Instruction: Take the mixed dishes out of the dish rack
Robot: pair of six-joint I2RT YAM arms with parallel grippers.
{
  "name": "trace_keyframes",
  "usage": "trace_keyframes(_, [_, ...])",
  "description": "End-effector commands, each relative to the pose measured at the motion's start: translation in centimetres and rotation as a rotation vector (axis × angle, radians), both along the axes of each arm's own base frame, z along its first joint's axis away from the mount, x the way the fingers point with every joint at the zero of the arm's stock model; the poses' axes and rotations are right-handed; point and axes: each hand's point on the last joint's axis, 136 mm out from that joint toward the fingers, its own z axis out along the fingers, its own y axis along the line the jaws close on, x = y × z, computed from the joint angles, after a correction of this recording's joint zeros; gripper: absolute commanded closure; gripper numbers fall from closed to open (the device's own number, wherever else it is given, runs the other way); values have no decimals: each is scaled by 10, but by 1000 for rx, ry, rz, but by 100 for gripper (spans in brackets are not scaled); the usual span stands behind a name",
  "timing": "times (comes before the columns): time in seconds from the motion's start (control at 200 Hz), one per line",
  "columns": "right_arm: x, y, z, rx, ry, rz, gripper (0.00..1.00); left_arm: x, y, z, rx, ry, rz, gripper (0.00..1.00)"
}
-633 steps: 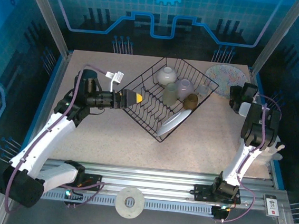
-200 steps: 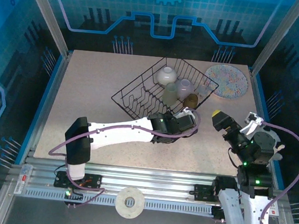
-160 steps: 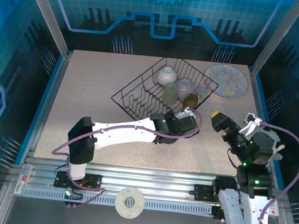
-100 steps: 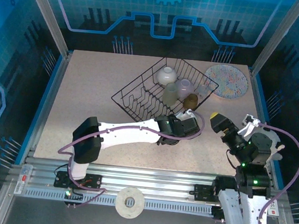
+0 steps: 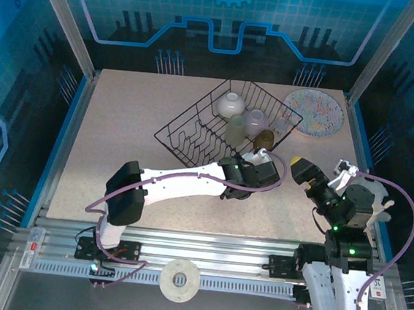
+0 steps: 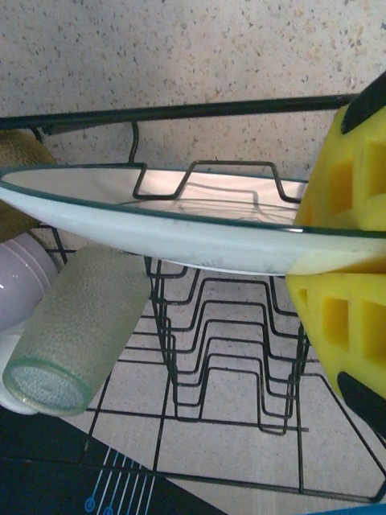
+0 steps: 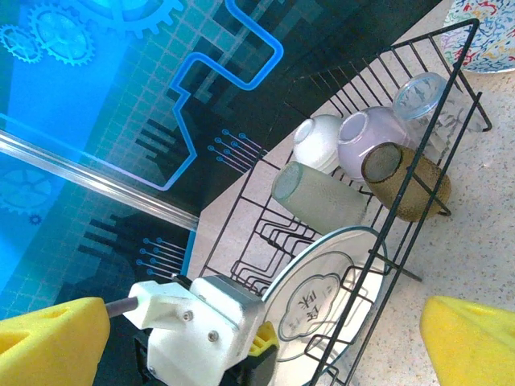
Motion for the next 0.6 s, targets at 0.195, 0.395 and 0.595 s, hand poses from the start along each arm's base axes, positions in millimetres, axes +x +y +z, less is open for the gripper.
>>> trace_keyframes(0.195, [-2, 3, -3, 4, -8, 15, 0, -10, 1, 43, -35, -36, -4, 100])
trace_keyframes(0.395, [-3, 3, -4, -6, -9, 12, 0, -13, 13, 84, -102, -82, 2, 100])
trace_keyframes(0.595, [-6, 3, -4, -12, -12, 14, 0, -17, 28, 128, -190, -143, -1, 100])
